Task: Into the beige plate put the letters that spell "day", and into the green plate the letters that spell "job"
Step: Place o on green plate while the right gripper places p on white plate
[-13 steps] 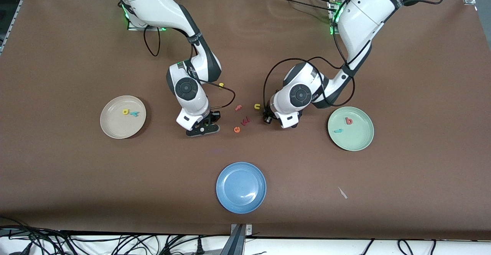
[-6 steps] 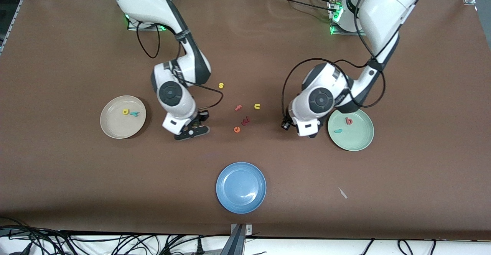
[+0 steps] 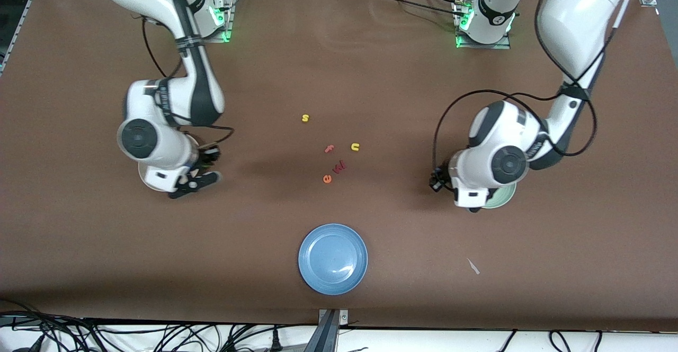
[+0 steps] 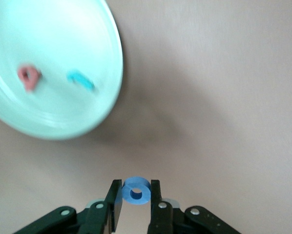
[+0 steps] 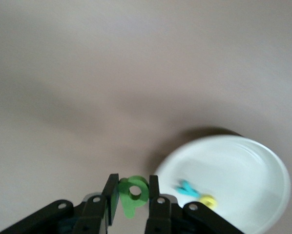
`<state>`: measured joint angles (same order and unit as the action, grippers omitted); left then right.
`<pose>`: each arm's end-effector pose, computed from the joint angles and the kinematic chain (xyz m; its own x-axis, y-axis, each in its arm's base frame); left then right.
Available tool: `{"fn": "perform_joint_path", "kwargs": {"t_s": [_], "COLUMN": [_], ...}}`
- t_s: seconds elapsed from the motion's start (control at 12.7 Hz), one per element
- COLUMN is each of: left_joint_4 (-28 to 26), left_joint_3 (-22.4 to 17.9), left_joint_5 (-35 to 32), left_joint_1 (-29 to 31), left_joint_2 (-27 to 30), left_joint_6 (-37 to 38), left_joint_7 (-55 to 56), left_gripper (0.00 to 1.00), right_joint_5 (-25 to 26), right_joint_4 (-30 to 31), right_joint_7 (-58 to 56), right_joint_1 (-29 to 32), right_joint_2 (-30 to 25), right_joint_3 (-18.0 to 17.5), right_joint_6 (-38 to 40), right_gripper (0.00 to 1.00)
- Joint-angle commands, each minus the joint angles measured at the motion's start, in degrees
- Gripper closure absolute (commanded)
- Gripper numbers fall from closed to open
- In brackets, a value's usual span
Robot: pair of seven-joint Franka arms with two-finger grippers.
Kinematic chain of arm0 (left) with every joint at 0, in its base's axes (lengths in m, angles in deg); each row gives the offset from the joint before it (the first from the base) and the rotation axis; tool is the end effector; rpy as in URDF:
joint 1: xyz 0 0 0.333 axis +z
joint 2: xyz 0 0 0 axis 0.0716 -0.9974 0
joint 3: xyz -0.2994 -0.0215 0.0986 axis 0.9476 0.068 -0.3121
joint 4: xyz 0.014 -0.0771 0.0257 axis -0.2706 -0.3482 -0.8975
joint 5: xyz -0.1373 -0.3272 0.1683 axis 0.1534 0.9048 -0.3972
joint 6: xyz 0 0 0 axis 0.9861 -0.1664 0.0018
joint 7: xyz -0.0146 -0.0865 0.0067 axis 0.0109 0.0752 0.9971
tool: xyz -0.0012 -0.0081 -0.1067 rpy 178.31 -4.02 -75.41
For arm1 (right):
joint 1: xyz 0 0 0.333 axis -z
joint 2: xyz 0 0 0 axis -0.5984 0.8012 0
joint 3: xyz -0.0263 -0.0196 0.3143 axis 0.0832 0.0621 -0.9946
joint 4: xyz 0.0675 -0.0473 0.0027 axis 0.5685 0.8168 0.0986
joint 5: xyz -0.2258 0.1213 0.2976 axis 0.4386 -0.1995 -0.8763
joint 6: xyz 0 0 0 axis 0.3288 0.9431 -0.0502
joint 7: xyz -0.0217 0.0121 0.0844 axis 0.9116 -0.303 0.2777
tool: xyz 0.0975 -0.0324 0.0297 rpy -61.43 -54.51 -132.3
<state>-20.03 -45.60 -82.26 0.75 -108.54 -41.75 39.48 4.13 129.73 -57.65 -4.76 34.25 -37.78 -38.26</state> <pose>0.6433 -0.1931 0.2757 0.6859 0.6798 -0.2597 0.6842 -0.7240 -0.0883 0.6128 0.1224 0.2966 0.8905 0.4121 -0.1928 0.4203 -0.9074 0.0021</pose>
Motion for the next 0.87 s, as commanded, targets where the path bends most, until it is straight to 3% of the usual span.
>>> {"fn": "perform_joint_path", "kwargs": {"t_s": [0.0, 0.32, 0.39, 0.47, 0.79], "left_joint_4": [-0.5, -1.0, -1.0, -1.0, -1.1], "left_joint_3": [0.0, -0.3, -0.6, -0.7, -1.6], "left_joint_5": [-4.3, -4.7, -4.7, -4.7, -7.7], "left_joint_1": [4.2, 8.8, 9.9, 10.3, 10.7], "left_joint_2": [0.2, -1.6, -2.5, -3.3, -5.6], "left_joint_6": [1.3, 1.3, 1.3, 1.3, 1.0], "left_joint_7": [-10.2, -23.0, -25.8, -27.7, -31.4], "left_gripper": [0.89, 0.88, 0.88, 0.87, 0.87], "right_joint_5": [-1.4, -11.3, -11.3, -11.3, -11.2], "right_joint_4": [6.6, 13.7, 13.5, 13.1, 6.0], "right_joint_7": [-7.4, -13.1, -13.0, -13.1, -12.3], "right_joint_1": [-0.4, 4.9, 5.5, 5.6, 5.6], "right_joint_2": [-2.6, -1.4, -1.1, -1.2, -1.6], "right_joint_3": [5.8, 6.7, 6.7, 6.7, 7.0], "right_joint_6": [-1.2, -8.9, -8.5, -7.9, 1.9], "right_gripper": [0.85, 0.82, 0.51, 0.04, 0.0]}}
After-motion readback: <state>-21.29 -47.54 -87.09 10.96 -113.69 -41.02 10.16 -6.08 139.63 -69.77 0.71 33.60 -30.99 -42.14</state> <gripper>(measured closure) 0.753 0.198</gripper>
